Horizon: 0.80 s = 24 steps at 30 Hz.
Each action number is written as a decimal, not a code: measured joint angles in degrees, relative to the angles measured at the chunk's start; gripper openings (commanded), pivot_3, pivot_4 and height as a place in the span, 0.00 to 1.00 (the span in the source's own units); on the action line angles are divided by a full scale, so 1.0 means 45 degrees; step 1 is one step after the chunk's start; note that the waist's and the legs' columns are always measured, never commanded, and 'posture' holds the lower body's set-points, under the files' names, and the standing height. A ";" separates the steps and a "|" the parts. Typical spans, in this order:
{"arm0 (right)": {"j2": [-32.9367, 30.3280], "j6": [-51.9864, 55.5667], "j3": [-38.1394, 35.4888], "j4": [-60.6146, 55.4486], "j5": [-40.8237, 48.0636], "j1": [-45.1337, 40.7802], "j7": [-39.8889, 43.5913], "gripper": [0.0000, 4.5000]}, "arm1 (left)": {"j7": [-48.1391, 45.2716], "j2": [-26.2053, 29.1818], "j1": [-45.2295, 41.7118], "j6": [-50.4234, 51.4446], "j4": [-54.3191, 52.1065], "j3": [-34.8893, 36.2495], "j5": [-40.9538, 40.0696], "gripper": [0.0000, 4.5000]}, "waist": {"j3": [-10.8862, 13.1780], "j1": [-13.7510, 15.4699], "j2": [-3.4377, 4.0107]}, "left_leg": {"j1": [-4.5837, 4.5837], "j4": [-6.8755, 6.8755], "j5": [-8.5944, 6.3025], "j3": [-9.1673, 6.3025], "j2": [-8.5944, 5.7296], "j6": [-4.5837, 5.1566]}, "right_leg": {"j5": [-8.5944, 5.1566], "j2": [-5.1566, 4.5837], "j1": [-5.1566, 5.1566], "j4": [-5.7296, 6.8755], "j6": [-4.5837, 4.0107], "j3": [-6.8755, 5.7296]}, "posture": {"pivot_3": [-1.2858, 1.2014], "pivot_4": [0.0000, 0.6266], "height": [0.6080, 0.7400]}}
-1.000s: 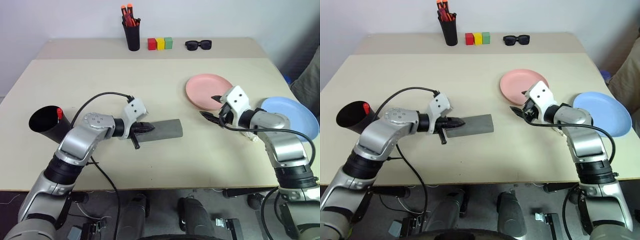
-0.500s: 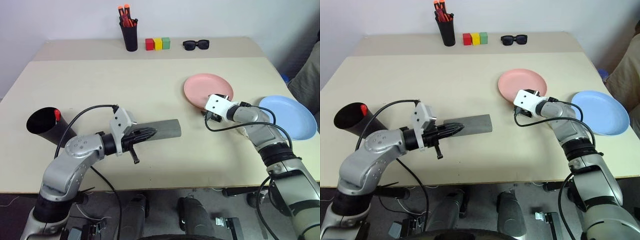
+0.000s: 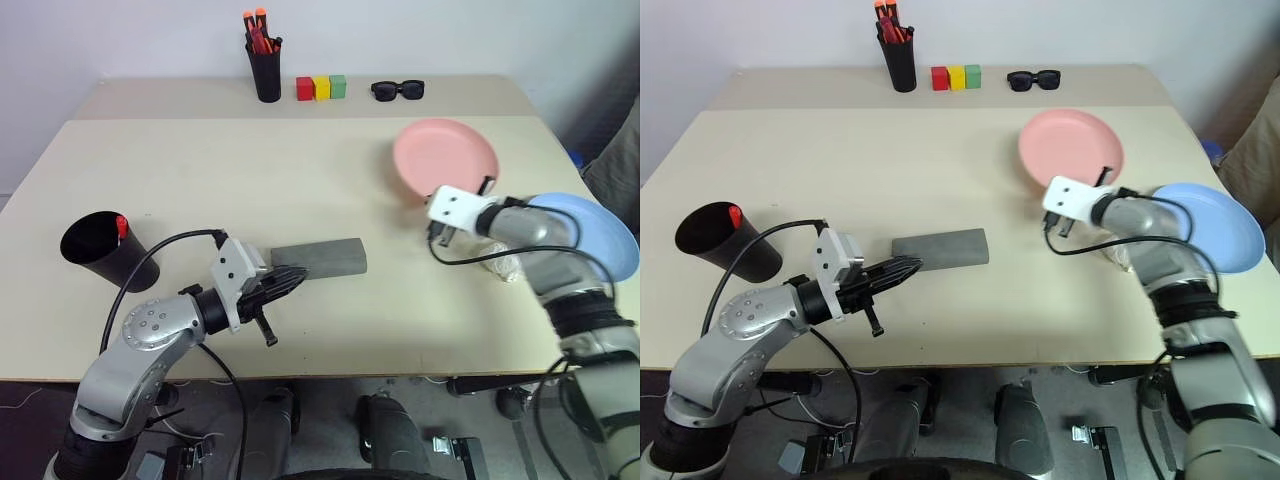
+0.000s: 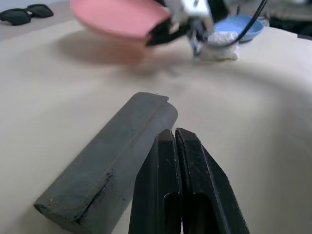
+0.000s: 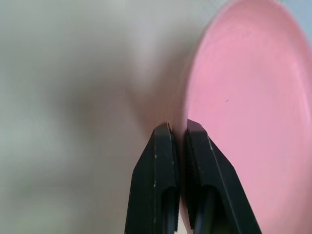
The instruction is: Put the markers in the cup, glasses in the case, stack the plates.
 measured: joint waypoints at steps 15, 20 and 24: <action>-0.3654 0.2400 -0.6044 -0.2541 0.2147 0.7580 0.2205 0.00 | -0.1967 -0.0507 -0.2010 -0.2184 0.2354 -0.1908 0.0257 0.00 | -0.0045 -0.0203 0.0083 | 0.0030 0.0012 -0.0028 0.0088 0.0021 0.0042 | -0.0005 -0.0025 0.0004 0.0000 0.0006 0.0061 | 0.52 0.24 1.00; -0.3282 0.2806 -0.6082 -0.2534 0.2432 0.7866 0.2063 0.23 | -0.2176 -0.0546 -0.1540 -0.2788 0.2468 -0.2197 0.0539 0.00 | -0.0052 -0.0108 0.0097 | 0.0022 0.0028 -0.0038 0.0082 0.0013 0.0060 | -0.0006 -0.0049 0.0006 -0.0003 0.0006 0.0061 | 0.52 0.24 1.00; -0.3326 0.2762 -0.6084 -0.2371 0.2490 0.8026 0.2032 0.66 | -0.2153 -0.0489 -0.1027 -0.3063 0.2422 -0.2221 0.0693 0.00 | -0.0053 -0.0065 0.0096 | 0.0015 0.0038 -0.0046 0.0080 0.0010 0.0070 | -0.0007 -0.0055 0.0008 -0.0012 0.0008 0.0061 | 0.52 0.24 1.00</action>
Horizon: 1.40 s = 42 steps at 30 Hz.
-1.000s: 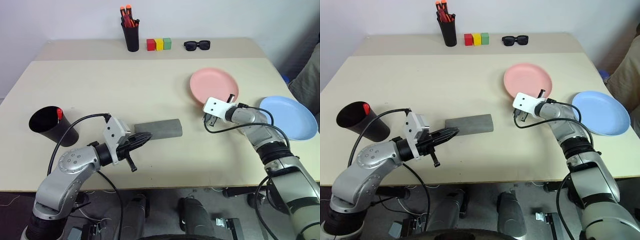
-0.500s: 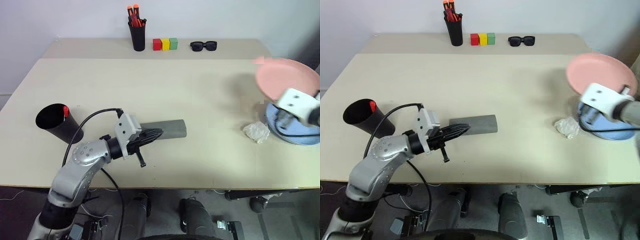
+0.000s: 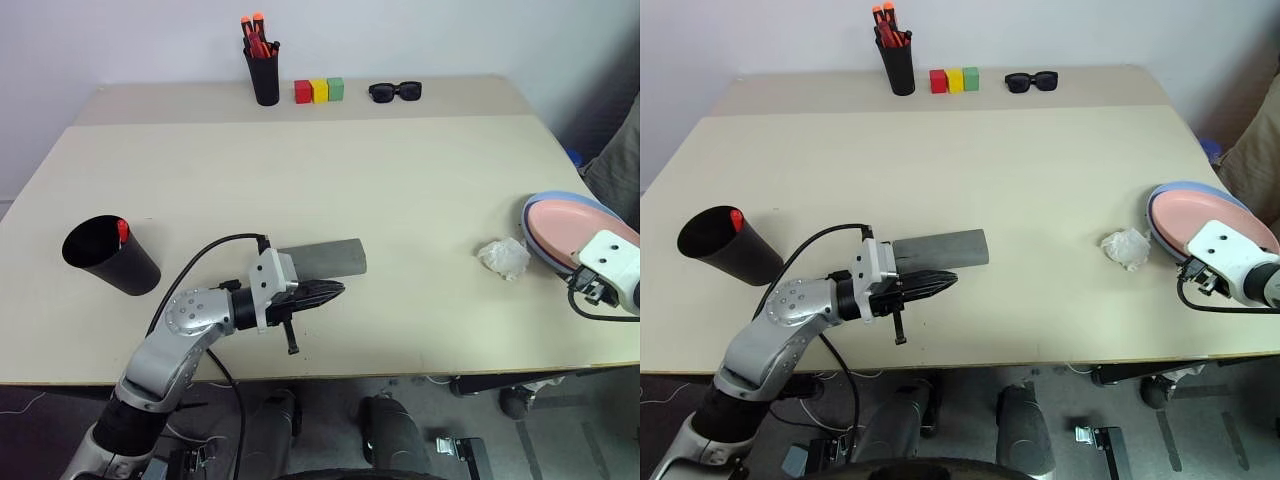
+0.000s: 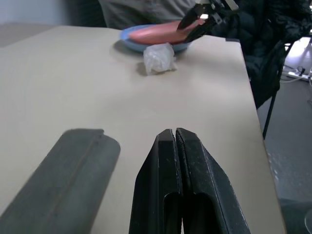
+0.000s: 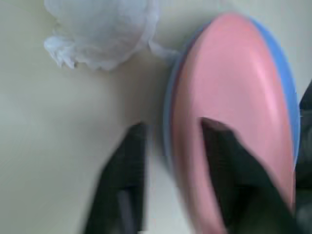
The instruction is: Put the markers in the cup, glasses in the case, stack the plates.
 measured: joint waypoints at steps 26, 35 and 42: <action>0.2650 0.1811 0.0725 -0.1646 0.2276 -0.0824 -0.0987 0.46 | 0.0827 0.0197 0.0408 0.0271 -0.0603 0.0357 -0.0016 0.00 | -0.0002 -0.0006 -0.0003 | -0.0003 0.0010 -0.0009 -0.0007 -0.0002 0.0008 | -0.0003 -0.0002 0.0004 0.0001 0.0006 -0.0002 | 0.52 0.24 1.00; 0.2804 0.1887 0.0376 -0.1804 0.2576 -0.0997 -0.1427 0.01 | 0.1026 0.0159 0.0401 0.0636 -0.0761 0.0352 -0.0031 0.00 | -0.0002 -0.0027 -0.0003 | -0.0002 0.0011 -0.0009 -0.0006 -0.0001 0.0008 | -0.0003 0.0000 0.0004 0.0002 0.0006 -0.0001 | 0.52 0.24 1.00; 0.2166 0.2309 -0.0473 -0.0455 0.1838 -0.2880 -0.3636 0.01 | 0.1134 -0.0072 0.0322 0.0646 -0.0757 0.0313 -0.0022 0.00 | -0.0003 0.0077 -0.0005 | -0.0005 0.0011 -0.0009 -0.0004 -0.0004 0.0008 | -0.0003 -0.0001 0.0005 -0.0004 0.0004 -0.0004 | 0.52 0.24 1.00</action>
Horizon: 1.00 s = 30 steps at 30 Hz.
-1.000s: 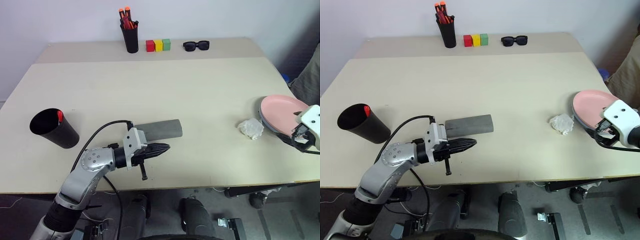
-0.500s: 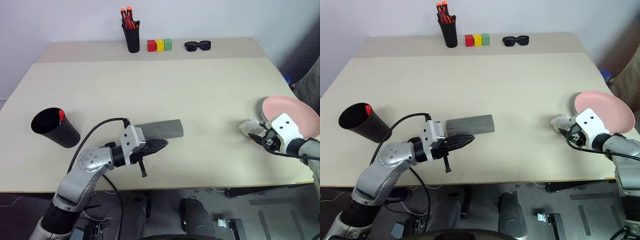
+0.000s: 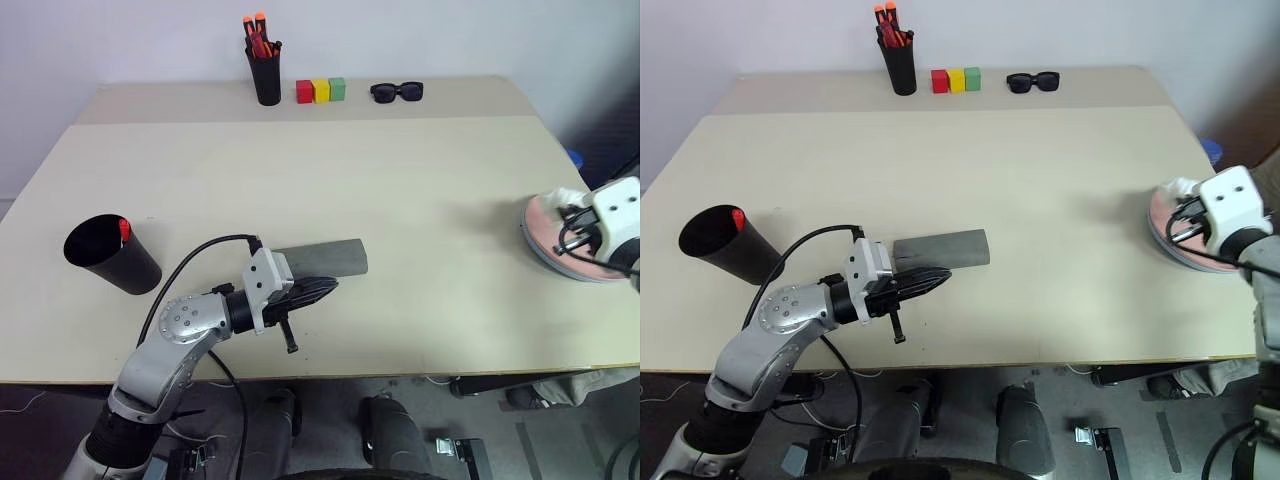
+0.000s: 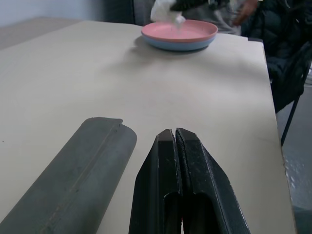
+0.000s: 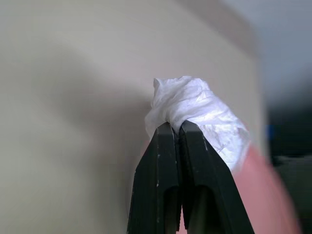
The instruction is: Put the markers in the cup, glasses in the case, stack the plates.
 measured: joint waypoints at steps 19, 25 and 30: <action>0.2126 -0.0951 0.1547 -0.0252 0.2426 -0.1463 0.2283 0.97 | 0.6848 -0.2583 -0.0449 0.0775 0.0969 0.2032 0.3075 0.00 | 0.0004 -0.0058 -0.0009 | 0.0007 0.0015 0.0002 -0.0014 0.0004 0.0017 | 0.0022 0.0031 0.0011 0.0015 0.0049 0.0001 | 0.52 0.24 1.00; 0.2886 -0.0716 0.2769 0.0038 0.2929 -0.2211 0.3277 0.97 | 0.9173 -0.3290 -0.0676 0.1973 0.1116 0.2338 0.4581 0.00 | 0.0007 -0.0019 -0.0015 | 0.0002 0.0025 0.0001 -0.0008 -0.0017 0.0014 | 0.0028 0.0017 0.0014 0.0007 0.0062 0.0001 | 0.52 0.24 1.00; 0.2882 -0.1258 0.2868 0.1221 0.2750 -0.2890 0.3636 0.97 | 0.9378 -0.3316 -0.0678 0.2327 0.1100 0.2599 0.4733 0.00 | 0.0007 -0.0022 -0.0016 | 0.0003 0.0017 -0.0002 -0.0002 -0.0011 0.0010 | 0.0027 0.0029 0.0010 0.0007 0.0060 -0.0004 | 0.52 0.24 1.00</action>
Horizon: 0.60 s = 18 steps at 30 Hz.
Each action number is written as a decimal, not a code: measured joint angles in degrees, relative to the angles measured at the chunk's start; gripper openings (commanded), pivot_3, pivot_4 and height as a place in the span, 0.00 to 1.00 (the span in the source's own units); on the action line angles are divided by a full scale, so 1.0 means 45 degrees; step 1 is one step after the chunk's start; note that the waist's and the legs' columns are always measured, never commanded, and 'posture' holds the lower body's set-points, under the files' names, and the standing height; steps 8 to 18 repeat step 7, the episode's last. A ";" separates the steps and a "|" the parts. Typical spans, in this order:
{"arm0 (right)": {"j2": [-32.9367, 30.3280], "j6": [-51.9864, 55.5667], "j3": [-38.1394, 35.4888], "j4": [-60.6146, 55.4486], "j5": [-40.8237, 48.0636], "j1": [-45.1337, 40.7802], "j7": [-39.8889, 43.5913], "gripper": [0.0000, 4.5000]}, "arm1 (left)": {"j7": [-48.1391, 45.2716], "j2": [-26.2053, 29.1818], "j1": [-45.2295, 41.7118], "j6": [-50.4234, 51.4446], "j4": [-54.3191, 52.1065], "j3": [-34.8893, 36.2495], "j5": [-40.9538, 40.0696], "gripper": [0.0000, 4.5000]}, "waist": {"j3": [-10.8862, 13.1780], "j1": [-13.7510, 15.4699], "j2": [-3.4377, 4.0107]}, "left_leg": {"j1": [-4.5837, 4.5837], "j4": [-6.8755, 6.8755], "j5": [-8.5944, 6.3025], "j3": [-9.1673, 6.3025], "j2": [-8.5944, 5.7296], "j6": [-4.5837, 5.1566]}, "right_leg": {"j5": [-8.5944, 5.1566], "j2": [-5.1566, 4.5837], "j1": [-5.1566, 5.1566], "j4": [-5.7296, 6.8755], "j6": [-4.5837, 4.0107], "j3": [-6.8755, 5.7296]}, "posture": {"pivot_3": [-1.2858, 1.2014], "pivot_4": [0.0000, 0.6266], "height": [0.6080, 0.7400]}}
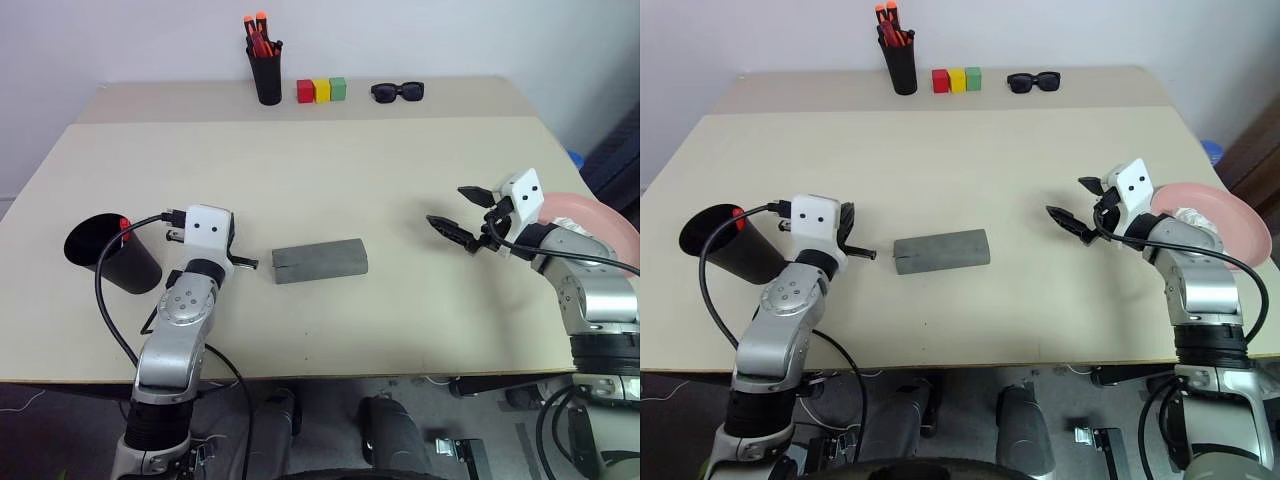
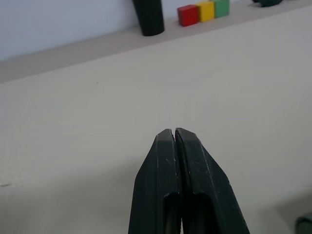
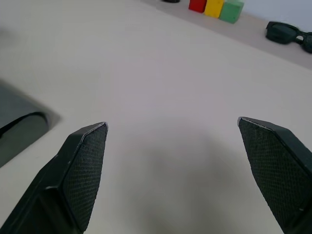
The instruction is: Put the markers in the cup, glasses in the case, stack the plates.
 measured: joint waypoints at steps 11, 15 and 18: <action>-0.0064 -0.0633 0.0078 0.0933 -0.0329 -0.0037 0.0284 0.97 | -0.0219 -0.0021 0.0405 0.0141 -0.0006 0.0193 -0.0208 0.00 | 0.0000 -0.0039 0.0000 | 0.0001 0.0001 0.0000 0.0005 0.0001 -0.0001 | 0.0002 -0.0002 -0.0002 0.0002 -0.0002 0.0002 | 0.52 0.24 1.00; -0.0064 -0.0633 0.0078 0.0933 -0.0329 -0.0037 0.0284 0.97 | -0.0219 -0.0021 0.0405 0.0141 -0.0006 0.0193 -0.0208 0.00 | 0.0000 -0.0039 0.0000 | 0.0001 0.0001 0.0000 0.0005 0.0001 -0.0001 | 0.0002 -0.0002 -0.0002 0.0002 -0.0002 0.0002 | 0.52 0.24 1.00; -0.0064 -0.0633 0.0078 0.0933 -0.0329 -0.0037 0.0284 0.97 | -0.0219 -0.0021 0.0405 0.0141 -0.0006 0.0193 -0.0208 0.00 | 0.0000 -0.0039 0.0000 | 0.0001 0.0001 0.0000 0.0005 0.0001 -0.0001 | 0.0002 -0.0002 -0.0002 0.0002 -0.0002 0.0002 | 0.52 0.24 1.00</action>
